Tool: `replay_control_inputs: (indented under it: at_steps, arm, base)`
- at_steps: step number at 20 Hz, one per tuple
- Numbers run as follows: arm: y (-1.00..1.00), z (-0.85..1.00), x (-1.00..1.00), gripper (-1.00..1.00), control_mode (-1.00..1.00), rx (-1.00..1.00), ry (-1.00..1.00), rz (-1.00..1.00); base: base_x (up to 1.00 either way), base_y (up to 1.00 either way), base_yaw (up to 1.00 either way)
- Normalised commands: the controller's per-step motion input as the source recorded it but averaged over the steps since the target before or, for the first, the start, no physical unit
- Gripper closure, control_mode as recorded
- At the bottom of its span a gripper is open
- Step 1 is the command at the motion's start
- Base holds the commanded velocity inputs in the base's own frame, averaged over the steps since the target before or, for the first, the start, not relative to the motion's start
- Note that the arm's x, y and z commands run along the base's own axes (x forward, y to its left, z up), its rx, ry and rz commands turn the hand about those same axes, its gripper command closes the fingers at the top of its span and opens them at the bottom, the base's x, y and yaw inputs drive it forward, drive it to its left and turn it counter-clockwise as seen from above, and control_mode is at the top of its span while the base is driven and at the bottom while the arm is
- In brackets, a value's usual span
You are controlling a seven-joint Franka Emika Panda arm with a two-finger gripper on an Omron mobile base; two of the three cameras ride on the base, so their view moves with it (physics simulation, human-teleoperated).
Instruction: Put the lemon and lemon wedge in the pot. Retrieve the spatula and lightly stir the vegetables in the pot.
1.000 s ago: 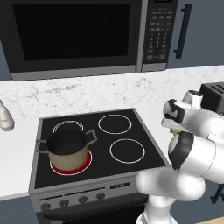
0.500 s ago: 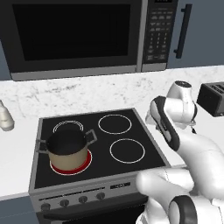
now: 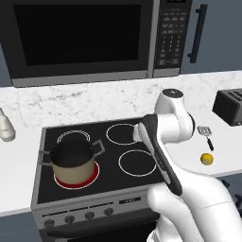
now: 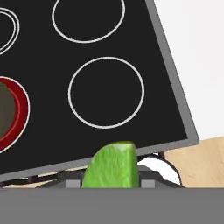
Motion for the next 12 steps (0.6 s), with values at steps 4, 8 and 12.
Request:
replay_control_inputs:
  at_steps: [4,8,12]
  arm:
    - [1.00,0.26,-0.22,1.00,-1.00,-0.08,0.00,0.06]
    - [1.00,0.13,-0.03,1.00,-1.00,-0.07,0.00,0.05]
    - [1.00,0.08,0.00,1.00,-1.00,-0.06,-0.01,0.04]
  base:
    - [0.00,0.00,0.00]
    - [0.00,0.00,0.00]
    - [0.00,0.00,0.00]
